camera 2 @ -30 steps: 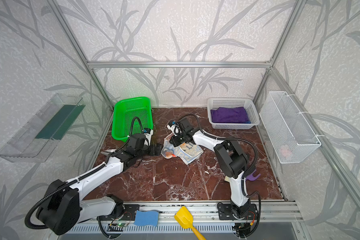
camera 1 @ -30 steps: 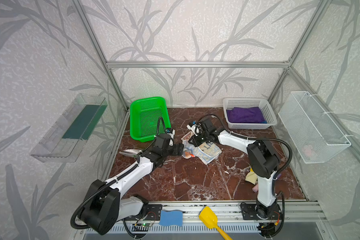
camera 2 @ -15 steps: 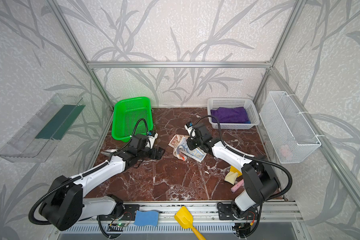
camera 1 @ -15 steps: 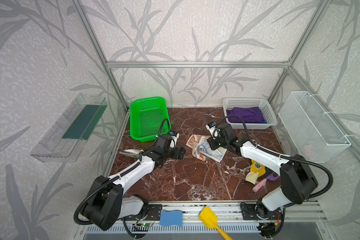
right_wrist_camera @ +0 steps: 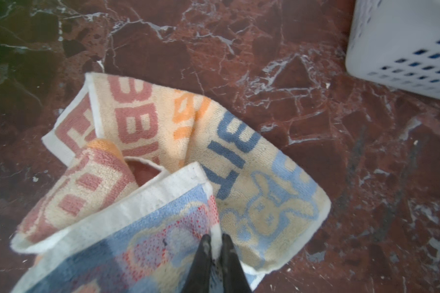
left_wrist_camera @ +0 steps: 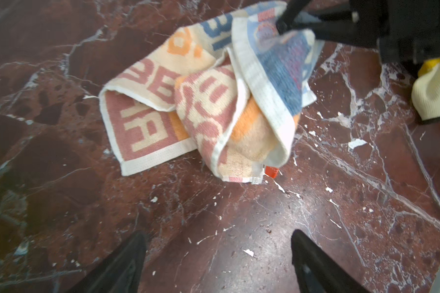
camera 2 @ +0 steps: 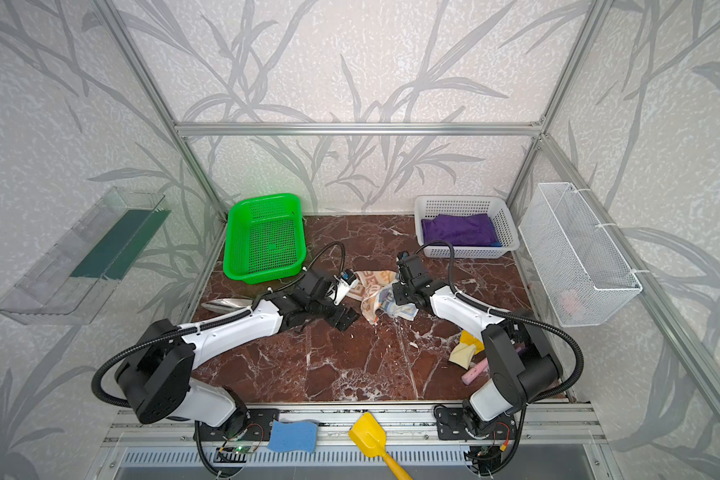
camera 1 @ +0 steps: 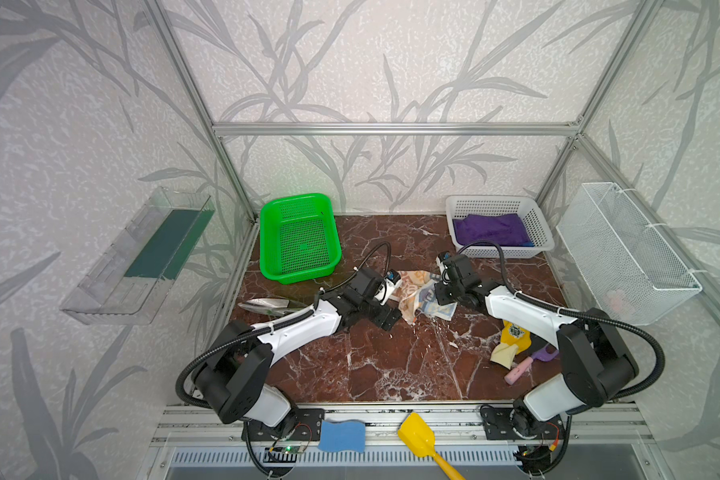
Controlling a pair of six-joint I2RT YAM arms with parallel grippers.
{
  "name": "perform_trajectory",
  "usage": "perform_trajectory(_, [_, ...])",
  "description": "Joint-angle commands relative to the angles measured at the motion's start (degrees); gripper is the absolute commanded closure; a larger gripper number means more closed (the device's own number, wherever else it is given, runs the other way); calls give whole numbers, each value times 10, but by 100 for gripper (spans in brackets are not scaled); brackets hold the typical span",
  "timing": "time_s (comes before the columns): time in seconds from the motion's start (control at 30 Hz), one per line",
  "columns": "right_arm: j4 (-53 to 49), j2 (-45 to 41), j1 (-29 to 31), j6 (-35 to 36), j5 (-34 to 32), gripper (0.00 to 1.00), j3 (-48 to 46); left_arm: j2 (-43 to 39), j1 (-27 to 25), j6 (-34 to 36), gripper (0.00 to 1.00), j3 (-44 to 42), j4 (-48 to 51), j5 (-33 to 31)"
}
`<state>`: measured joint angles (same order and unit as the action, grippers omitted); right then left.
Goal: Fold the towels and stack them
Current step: 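Hold the patterned towel with both grippers and spread it apart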
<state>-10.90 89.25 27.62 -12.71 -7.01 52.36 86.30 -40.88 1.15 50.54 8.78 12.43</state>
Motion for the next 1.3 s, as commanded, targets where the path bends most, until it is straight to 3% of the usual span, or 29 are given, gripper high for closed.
perform_trajectory(0.0, [-4,-6,-9,-12,-2,88,-3,11,-26,27,11,9,-27,4])
perform_trajectory(0.27, [-9,-19,-12,-4,10,88,2,88,-66,1,12,47,-101,-5])
perform_trajectory(0.37, [-15,-29,-12,-4,14,88,2,124,-66,-7,17,69,-111,-45])
perform_trajectory(0.53, [-14,-66,-12,4,14,87,-13,152,-64,-28,48,86,-109,-105])
perform_trajectory(0.63, [-8,-89,-13,10,11,87,-23,155,-64,-29,63,81,-127,-107])
perform_trajectory(0.8, [-8,-110,-13,18,20,86,-20,152,-60,-34,100,82,-129,-107])
perform_trajectory(1.27, [90,-123,-17,83,73,84,-1,48,23,13,100,116,-31,-155])
